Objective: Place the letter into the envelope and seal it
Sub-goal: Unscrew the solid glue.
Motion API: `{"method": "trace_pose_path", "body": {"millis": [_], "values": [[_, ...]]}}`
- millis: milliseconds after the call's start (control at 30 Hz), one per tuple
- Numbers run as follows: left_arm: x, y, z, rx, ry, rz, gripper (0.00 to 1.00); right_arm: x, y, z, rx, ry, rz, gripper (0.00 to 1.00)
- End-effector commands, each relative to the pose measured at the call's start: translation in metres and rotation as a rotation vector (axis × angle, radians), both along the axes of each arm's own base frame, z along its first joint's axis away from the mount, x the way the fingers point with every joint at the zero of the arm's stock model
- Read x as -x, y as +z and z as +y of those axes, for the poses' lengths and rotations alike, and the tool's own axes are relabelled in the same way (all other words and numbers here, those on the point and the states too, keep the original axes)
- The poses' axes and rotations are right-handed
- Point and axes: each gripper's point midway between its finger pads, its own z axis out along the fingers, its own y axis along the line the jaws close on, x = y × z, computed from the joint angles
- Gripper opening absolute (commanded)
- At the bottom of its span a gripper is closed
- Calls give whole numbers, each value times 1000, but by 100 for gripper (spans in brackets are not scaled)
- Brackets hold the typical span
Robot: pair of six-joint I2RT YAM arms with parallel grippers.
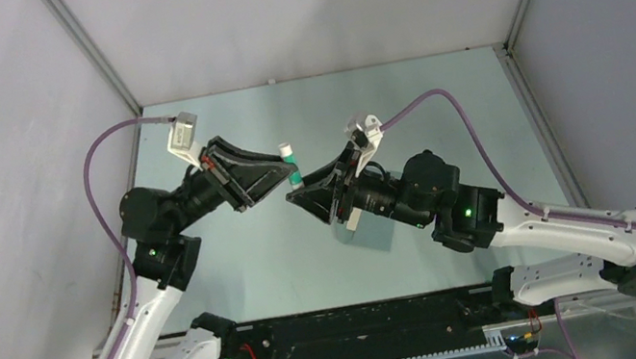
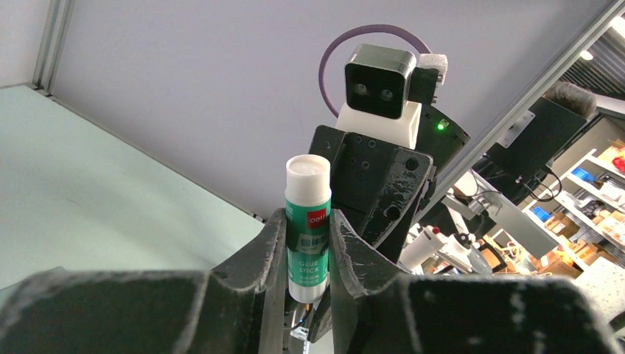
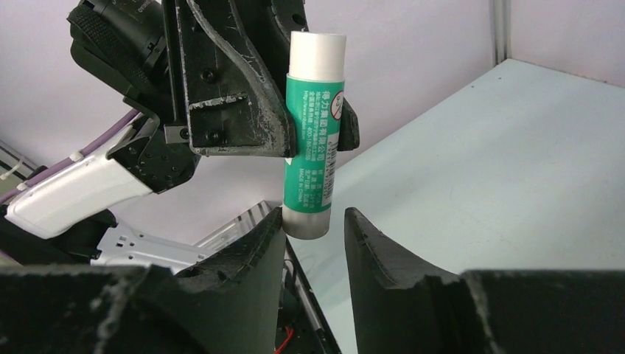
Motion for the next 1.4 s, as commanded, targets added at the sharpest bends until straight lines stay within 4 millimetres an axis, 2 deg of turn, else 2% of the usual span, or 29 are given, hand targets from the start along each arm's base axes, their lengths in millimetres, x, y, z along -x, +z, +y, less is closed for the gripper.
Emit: {"method": "trace_pose_path", "body": {"millis": [0, 233, 333, 433, 533, 633, 733, 900, 1100, 1133, 1167, 1333, 1367], "values": [[6, 13, 4, 29, 0, -42, 0, 0, 22, -2, -67, -1, -23, 38], [6, 13, 4, 30, -4, -41, 0, -2, 23, -1, -75, 8, -21, 39], [6, 13, 4, 28, -5, -41, 0, -2, 23, -1, -77, 6, -21, 37], [6, 12, 3, 27, -5, -41, 0, -3, 24, -2, -78, 4, -21, 31], [6, 12, 4, 28, -4, -40, 0, -3, 25, -2, -81, 4, -23, 29], [6, 11, 3, 26, -7, -39, 0, -3, 26, -3, -81, 3, -28, 18], [6, 11, 3, 24, -8, -40, 0, 1, 31, -5, -93, 24, -41, 13], [9, 12, 3, 23, -17, -46, 0, 19, 47, -12, -211, 197, -66, 9], [14, 17, 3, 40, -43, -56, 0, 22, 46, -23, -278, 366, -49, 8], [14, 16, 3, 40, -48, -56, 0, 28, 44, -23, -274, 417, -36, 8], [15, 18, 3, 46, -54, -58, 0, 24, 44, -23, -281, 426, -40, 8], [19, 21, 3, 58, -79, -62, 0, 33, 42, -21, -306, 584, -5, 9], [19, 20, 3, 59, -81, -61, 0, 32, 36, -18, -298, 617, 34, 9]]}}
